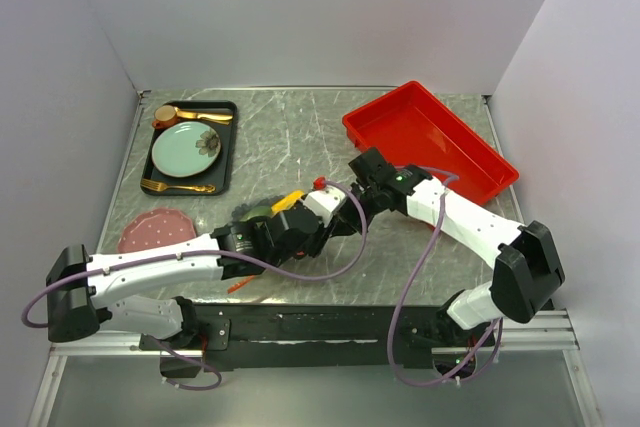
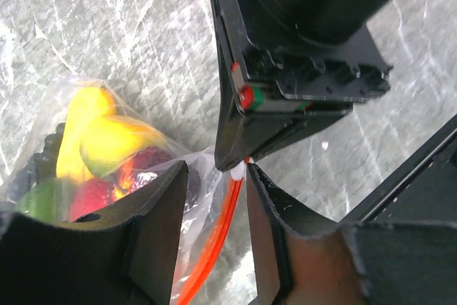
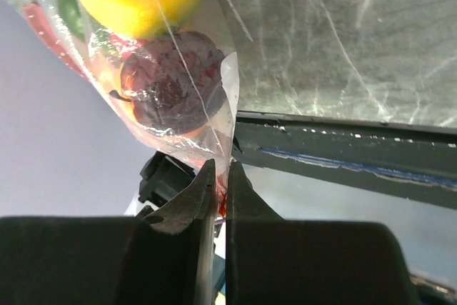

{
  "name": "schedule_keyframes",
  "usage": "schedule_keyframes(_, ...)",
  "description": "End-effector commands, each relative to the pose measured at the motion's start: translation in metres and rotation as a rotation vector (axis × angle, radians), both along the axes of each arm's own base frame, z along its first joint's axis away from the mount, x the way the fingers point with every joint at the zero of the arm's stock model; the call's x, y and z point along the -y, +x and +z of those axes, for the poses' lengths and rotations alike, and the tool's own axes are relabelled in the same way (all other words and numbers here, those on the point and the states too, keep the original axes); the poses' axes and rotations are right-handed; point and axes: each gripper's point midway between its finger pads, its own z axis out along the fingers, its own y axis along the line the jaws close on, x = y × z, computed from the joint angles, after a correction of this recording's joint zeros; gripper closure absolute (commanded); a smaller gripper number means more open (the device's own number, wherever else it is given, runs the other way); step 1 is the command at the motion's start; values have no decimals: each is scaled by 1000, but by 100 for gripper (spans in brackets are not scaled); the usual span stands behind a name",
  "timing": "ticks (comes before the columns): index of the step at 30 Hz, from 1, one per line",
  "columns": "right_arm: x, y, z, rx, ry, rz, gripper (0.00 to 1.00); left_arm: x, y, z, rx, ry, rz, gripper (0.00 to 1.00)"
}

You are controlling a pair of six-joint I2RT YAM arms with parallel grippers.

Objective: Open the zip-top bag and remove the fake food

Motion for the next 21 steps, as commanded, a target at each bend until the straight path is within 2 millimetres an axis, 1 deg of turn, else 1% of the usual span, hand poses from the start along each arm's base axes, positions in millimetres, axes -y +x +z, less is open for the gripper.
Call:
schedule_keyframes(1, -7, -1, 19, -7, 24, 3, 100, 2, -8, 9, 36, -3, -78, 55)
schedule_keyframes(6, -7, 0, 20, -10, 20, 5, 100, 4, -19, 4, 19, 26, -144, 49)
schedule_keyframes(13, -9, 0, 23, -17, 24, 5, 100, 7, -24, -6, 18, 56, -164, 49)
schedule_keyframes(19, -9, 0, 27, -20, 28, 1, 100, 4, -12, -3, 64, 57, -76, 53)
schedule_keyframes(21, -10, -1, 28, -27, 33, -2, 100, 6, -10, 0, 76, 47, -72, 54)
